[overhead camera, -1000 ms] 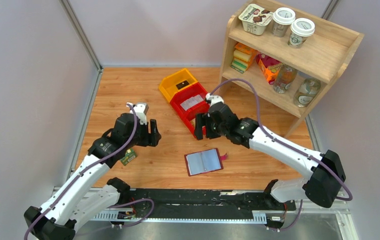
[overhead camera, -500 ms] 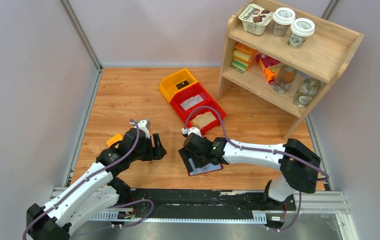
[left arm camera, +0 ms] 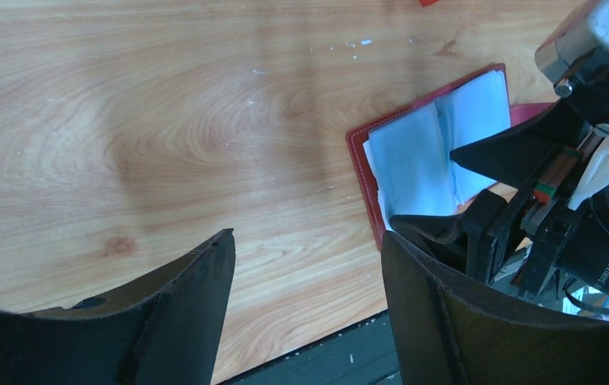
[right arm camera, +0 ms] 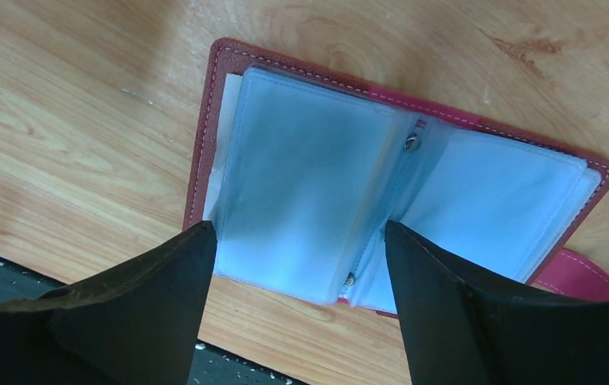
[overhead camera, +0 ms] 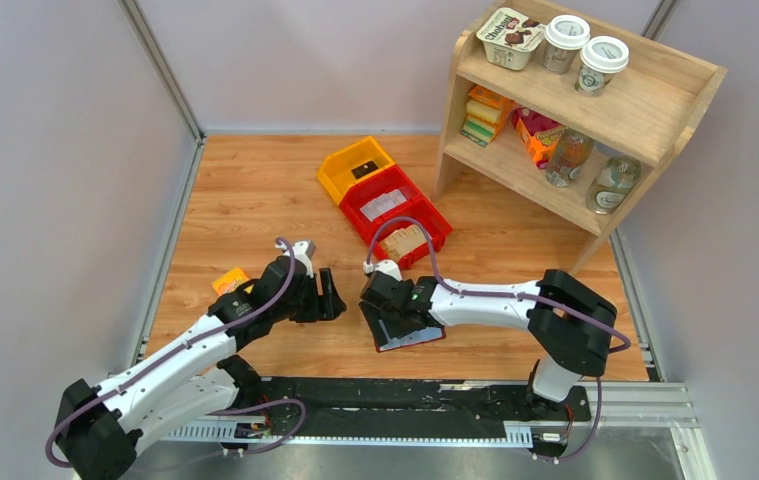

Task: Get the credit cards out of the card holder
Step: Remove the credit card from the card holder.

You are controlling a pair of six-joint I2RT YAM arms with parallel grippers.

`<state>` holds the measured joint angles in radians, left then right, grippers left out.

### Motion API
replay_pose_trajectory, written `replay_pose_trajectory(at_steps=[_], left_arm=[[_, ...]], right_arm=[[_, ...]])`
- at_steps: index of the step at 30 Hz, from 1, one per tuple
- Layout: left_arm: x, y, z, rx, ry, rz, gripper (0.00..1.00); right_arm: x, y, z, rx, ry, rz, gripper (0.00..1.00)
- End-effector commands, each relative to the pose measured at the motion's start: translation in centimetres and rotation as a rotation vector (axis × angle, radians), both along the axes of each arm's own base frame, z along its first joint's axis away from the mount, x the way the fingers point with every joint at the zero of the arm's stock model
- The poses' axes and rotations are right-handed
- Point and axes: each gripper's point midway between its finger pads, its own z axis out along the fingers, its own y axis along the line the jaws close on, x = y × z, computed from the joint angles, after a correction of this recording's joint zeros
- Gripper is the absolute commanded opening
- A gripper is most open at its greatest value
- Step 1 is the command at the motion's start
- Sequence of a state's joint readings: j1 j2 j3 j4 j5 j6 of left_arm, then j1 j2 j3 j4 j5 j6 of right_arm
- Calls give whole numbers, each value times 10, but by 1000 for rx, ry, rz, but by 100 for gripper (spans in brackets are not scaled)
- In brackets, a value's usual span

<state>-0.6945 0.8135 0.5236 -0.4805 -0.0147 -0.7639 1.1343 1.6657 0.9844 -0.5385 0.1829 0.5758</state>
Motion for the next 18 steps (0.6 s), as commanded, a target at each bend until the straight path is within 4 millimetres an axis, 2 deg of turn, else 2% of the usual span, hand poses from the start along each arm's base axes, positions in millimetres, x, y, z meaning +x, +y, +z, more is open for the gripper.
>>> replay_pose_trajectory(at_steps=[1, 8, 11, 15, 18], left_arm=[[5, -14, 9, -36, -20, -12, 74], [4, -22, 9, -38, -15, -28, 74], [2, -26, 10, -39, -14, -44, 74], [2, -37, 13, -54, -18, -67, 74], [0, -46, 14, -66, -15, -87, 74]], right_arm=[[7, 7, 1, 0, -14, -28, 79], [8, 3, 0, -11, -9, -41, 70], [8, 1, 2, 32, 3, -49, 60], [12, 0, 7, 137, 31, -65, 42], [14, -2, 10, 213, 59, -74, 35]])
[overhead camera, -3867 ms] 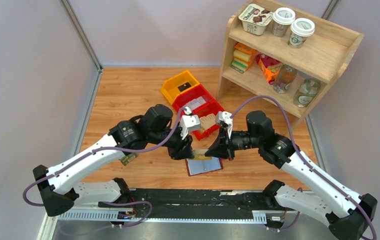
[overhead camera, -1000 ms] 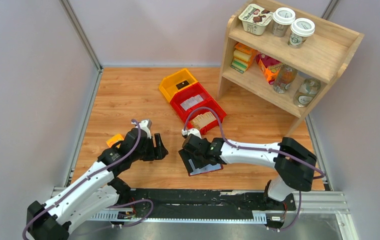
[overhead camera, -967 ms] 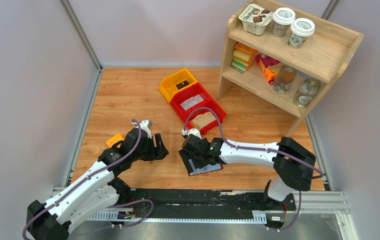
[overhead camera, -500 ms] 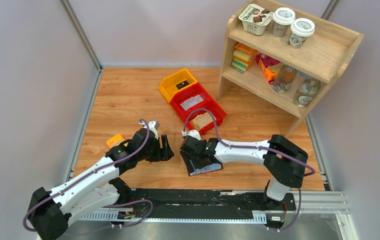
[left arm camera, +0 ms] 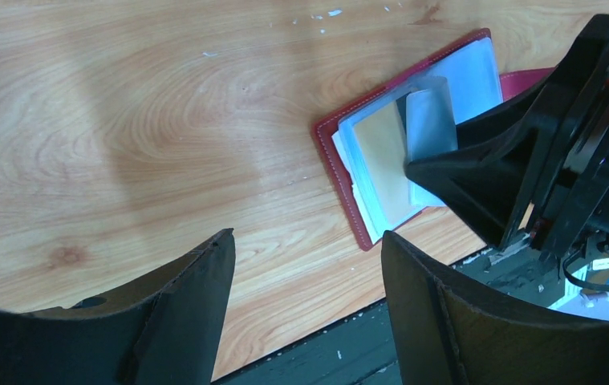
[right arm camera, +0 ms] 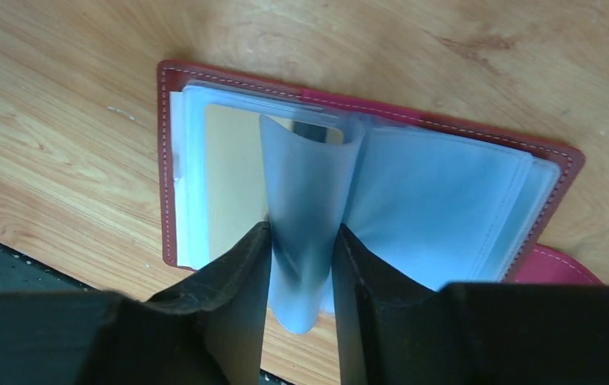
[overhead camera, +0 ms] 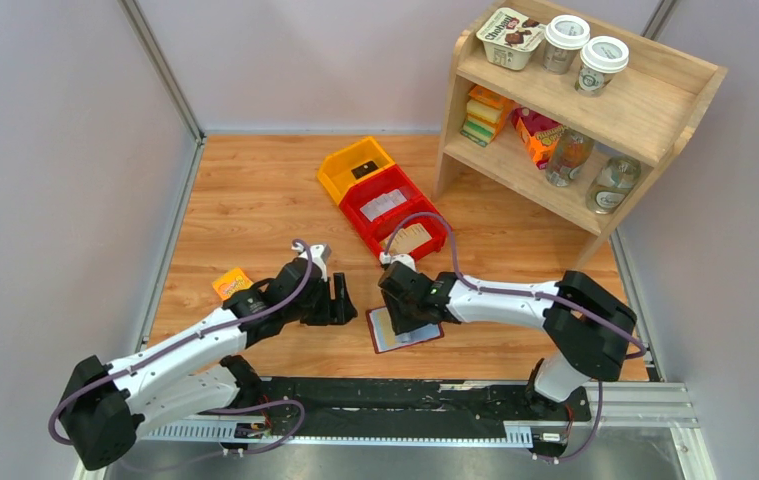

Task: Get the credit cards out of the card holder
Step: Remove the credit card from the card holder.

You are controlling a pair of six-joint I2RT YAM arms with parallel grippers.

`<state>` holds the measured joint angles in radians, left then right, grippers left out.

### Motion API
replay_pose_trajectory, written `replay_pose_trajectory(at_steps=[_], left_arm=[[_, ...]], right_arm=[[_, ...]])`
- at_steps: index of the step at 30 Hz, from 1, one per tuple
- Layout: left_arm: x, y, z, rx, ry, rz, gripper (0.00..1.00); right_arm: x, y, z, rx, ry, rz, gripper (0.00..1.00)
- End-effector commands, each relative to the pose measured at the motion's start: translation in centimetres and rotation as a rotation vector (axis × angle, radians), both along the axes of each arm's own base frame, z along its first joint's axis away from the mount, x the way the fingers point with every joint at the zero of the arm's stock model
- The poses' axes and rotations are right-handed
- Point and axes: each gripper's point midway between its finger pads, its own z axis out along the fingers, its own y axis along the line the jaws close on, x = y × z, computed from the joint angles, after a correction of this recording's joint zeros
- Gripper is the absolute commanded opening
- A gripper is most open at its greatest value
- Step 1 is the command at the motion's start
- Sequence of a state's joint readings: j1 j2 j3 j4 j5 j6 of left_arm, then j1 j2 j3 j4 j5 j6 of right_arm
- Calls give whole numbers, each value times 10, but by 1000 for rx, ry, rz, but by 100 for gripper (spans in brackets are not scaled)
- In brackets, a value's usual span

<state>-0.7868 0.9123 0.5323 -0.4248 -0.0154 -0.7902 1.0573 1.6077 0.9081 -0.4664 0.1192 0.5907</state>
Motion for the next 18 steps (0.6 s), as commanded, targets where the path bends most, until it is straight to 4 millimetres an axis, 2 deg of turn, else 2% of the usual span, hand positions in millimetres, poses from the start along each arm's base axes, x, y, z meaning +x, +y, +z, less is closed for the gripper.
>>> replay_pose_trajectory(at_steps=[1, 6, 7, 10, 11, 14, 18], left_arm=[[11, -26, 26, -85, -53, -17, 75], [10, -48, 30, -92, -56, -67, 73], [12, -63, 29, -87, -52, -91, 66], [10, -81, 26, -83, -54, -129, 57], [10, -86, 17, -62, -39, -137, 51], [4, -98, 0, -28, -5, -169, 42], [-4, -103, -28, 27, 52, -186, 39]], right_arm=[[4, 5, 8, 143, 28, -24, 32], [5, -2, 6, 220, 88, -56, 24], [6, -3, 5, 244, 103, -64, 20], [7, -4, 5, 264, 114, -69, 17], [7, -4, 6, 268, 113, -72, 16], [8, -7, 6, 281, 122, -86, 13], [10, -9, 9, 282, 117, -96, 12]])
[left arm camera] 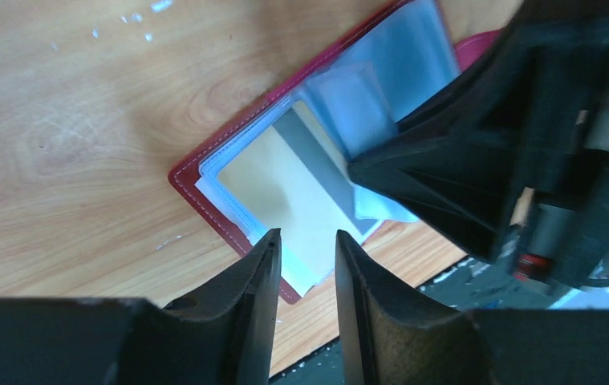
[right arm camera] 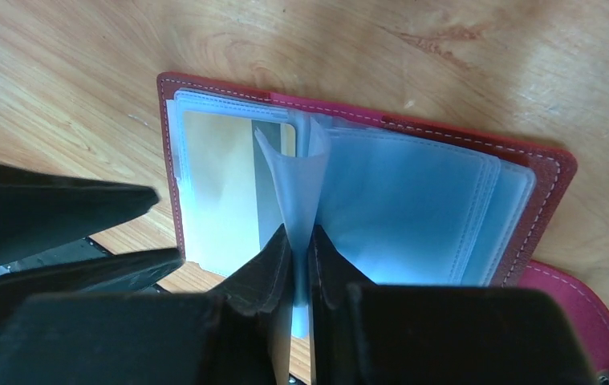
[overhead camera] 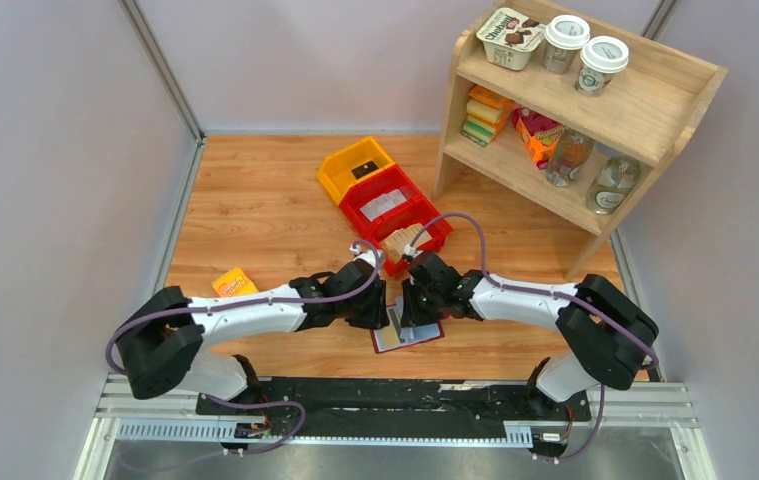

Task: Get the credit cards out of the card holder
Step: Remove the credit card from the card holder.

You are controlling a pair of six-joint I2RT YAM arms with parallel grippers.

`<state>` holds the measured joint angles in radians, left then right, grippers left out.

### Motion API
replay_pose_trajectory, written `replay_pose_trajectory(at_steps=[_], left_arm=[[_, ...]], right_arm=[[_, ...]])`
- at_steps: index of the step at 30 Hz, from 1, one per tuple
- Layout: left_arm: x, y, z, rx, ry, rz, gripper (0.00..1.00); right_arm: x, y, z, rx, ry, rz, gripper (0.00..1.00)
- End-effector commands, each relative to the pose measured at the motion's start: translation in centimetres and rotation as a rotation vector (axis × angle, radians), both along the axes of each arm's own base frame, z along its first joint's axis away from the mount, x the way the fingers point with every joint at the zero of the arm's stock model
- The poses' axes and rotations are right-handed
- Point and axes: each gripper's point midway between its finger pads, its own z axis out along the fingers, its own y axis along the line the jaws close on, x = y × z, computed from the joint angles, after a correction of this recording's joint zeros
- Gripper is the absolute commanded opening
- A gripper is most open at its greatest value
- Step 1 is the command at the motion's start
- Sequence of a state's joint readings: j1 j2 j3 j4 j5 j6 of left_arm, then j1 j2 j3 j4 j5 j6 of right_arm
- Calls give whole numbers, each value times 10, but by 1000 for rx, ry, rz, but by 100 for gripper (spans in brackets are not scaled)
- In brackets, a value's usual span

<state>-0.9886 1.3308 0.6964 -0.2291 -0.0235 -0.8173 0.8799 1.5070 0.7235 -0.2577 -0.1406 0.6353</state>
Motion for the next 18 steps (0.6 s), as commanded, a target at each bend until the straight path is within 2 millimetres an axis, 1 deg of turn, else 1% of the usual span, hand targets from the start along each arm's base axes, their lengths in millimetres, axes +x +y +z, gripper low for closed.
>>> replay_pose_trajectory(at_steps=[1, 2, 4, 10, 14, 15, 18], left_arm=[[-2, -13, -15, 9, 22, -9, 38], [-4, -10, -25, 25, 42, 2, 37], [-9, -2, -37, 59, 71, 17, 35], [-23, 18, -63, 129, 133, 37, 34], [-28, 27, -70, 156, 150, 49, 33], [-28, 28, -70, 158, 150, 51, 33], [-27, 27, -68, 155, 144, 50, 32]], right_arm=[[3, 2, 10, 36, -21, -15, 12], [4, 1, 11, 32, -26, -21, 12], [8, -3, 14, 20, -41, -43, 13], [11, -14, 19, -24, -65, -81, 16], [15, -28, 16, -87, -67, -111, 17], [21, -37, 15, -120, -85, -140, 17], [29, -59, 13, -175, -92, -197, 17]])
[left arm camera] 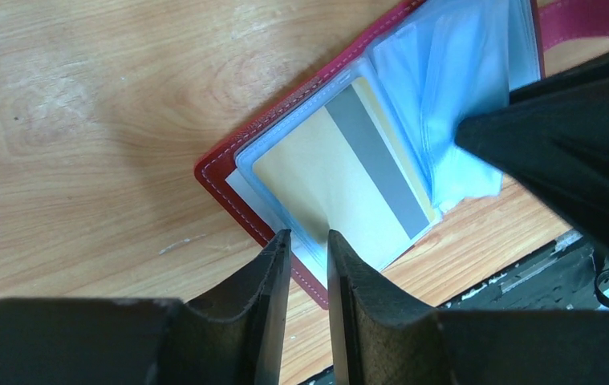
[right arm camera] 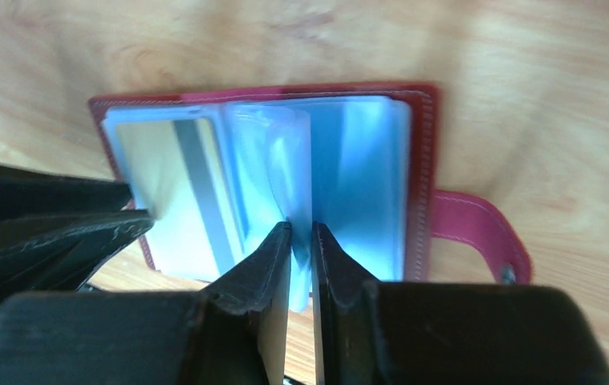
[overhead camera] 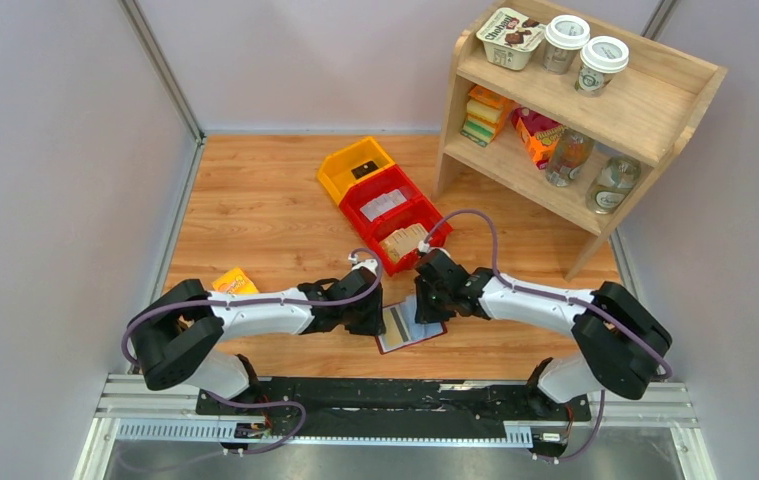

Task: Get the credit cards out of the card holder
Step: Remove the credit card from the card holder.

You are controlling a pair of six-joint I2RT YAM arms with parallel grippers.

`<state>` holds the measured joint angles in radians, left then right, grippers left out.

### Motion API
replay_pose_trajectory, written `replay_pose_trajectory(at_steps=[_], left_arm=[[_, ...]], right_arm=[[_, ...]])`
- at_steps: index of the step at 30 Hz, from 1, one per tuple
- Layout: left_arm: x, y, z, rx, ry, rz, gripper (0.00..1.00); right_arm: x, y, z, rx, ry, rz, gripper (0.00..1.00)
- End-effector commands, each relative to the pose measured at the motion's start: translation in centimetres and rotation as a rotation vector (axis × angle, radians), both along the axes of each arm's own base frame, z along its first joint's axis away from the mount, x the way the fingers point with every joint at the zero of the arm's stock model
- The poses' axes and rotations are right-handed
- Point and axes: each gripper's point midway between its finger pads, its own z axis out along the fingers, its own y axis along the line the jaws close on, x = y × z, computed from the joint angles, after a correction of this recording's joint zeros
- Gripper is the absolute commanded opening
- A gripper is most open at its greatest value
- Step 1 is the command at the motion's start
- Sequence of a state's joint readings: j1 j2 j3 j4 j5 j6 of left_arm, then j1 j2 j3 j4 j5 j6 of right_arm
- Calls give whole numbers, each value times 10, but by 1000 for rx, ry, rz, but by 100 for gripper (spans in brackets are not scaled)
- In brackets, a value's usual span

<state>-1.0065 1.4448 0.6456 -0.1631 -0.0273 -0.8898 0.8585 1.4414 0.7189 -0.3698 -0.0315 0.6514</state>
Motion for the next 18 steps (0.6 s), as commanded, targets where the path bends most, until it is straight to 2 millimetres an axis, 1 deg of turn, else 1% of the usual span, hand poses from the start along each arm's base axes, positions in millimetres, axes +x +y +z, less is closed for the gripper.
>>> replay_pose_trajectory(at_steps=[1, 3, 4, 6, 8, 9, 11, 13, 14, 18], left_arm=[[-16, 23, -25, 94, 56, 3, 32], [-15, 22, -23, 92, 52, -3, 31], [-15, 21, -23, 89, 51, -5, 31], [-15, 21, -22, 84, 45, -5, 31], [-14, 21, -20, 75, 38, -2, 31], [-14, 21, -19, 73, 36, -2, 31], [-13, 19, -18, 68, 30, -6, 31], [-12, 19, -17, 68, 27, -7, 31], [-11, 18, -16, 66, 25, -6, 31], [-10, 18, -15, 60, 19, -3, 31]], right_arm=[[25, -39, 11, -102, -67, -129, 18], [30, -56, 18, -132, -98, -180, 22], [33, -61, 27, -131, -133, -202, 27], [37, -67, 46, -93, -203, -234, 32], [39, -63, 73, 2, -280, -234, 38], [36, -54, 83, 67, -296, -192, 41], [30, -33, 102, 205, -321, -107, 42], [19, -11, 112, 334, -314, -13, 42], [16, -2, 113, 379, -301, 19, 41], [7, 23, 97, 442, -199, 99, 40]])
